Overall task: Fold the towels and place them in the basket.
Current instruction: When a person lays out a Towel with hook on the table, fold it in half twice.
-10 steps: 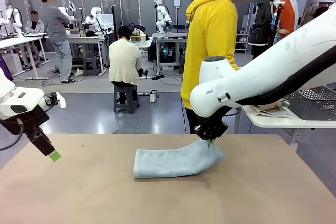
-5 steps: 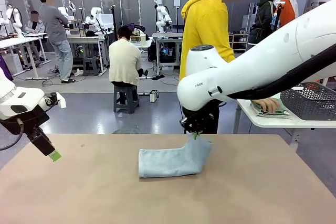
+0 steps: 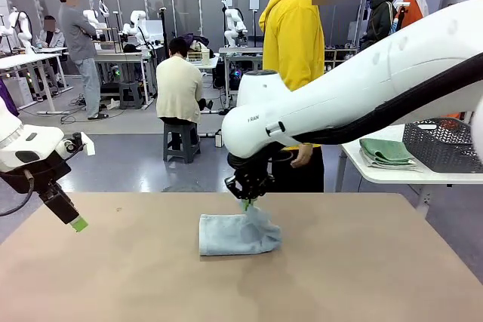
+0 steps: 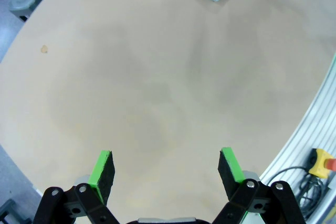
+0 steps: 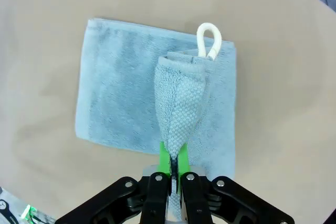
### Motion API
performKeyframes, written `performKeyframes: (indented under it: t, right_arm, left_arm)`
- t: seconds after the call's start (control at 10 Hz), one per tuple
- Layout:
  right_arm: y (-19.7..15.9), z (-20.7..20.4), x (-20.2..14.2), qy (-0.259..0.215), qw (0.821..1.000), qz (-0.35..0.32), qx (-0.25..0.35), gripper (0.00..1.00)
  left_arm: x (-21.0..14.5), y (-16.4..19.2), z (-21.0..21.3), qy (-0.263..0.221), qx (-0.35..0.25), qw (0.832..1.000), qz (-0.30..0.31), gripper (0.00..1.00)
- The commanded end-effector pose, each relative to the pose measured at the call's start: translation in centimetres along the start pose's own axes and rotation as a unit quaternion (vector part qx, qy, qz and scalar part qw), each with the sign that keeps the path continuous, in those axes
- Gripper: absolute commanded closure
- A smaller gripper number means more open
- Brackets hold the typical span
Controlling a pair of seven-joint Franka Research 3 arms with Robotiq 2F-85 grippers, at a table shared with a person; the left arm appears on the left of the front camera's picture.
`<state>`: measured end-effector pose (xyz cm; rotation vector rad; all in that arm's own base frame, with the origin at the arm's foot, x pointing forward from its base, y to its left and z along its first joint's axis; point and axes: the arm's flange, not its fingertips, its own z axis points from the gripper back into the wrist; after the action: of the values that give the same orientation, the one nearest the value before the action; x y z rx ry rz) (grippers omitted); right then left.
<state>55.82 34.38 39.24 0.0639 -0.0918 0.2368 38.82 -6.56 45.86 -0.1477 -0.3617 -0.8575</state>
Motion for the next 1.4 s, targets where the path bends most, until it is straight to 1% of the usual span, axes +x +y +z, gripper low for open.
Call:
performKeyframes:
  t: [0.0, 0.2, 0.4, 0.8, 0.9, 1.0, 1.1, 1.2, 1.3]
  right_arm:
    - [2.2, -0.7, 1.2, 0.006, 0.999, -0.043, 0.003, 1.00]
    - [4.1, -1.9, 1.4, 0.004, 0.997, -0.072, 0.004, 1.00]
    - [5.9, -3.1, 1.3, 0.007, 0.997, -0.079, -0.005, 1.00]
    - [7.6, -4.8, 1.4, -0.008, 0.995, -0.100, -0.008, 1.00]
    - [7.8, -5.1, 1.5, -0.018, 0.994, -0.111, -0.007, 1.00]
    - [7.9, -5.3, 1.6, -0.022, 0.993, -0.115, -0.002, 0.88]
    - [7.9, -5.5, 1.5, -0.022, 0.993, -0.112, 0.001, 0.82]
    - [8.0, -5.6, 1.5, -0.027, 0.993, -0.111, 0.006, 0.68]
    - [8.0, -5.6, 1.4, -0.031, 0.994, -0.106, 0.009, 0.51]
  left_arm:
    - [0.5, 0.2, 0.1, 0.002, 0.008, 1.000, 0.006, 0.00]
    - [0.5, 0.2, 0.1, 0.002, 0.008, 1.000, 0.006, 0.00]
    - [0.5, 0.2, 0.1, 0.002, 0.008, 1.000, 0.006, 0.00]
    - [0.5, 0.2, 0.1, 0.002, 0.008, 1.000, 0.006, 0.00]
    - [0.5, 0.2, 0.1, 0.002, 0.008, 1.000, 0.006, 0.00]
    - [0.5, 0.2, 0.1, 0.002, 0.008, 1.000, 0.006, 0.00]
    - [0.5, 0.2, 0.1, 0.002, 0.008, 1.000, 0.006, 0.00]
    - [0.5, 0.2, 0.1, 0.002, 0.008, 1.000, 0.006, 0.00]
    - [0.5, 0.2, 0.1, 0.002, 0.008, 1.000, 0.006, 0.00]
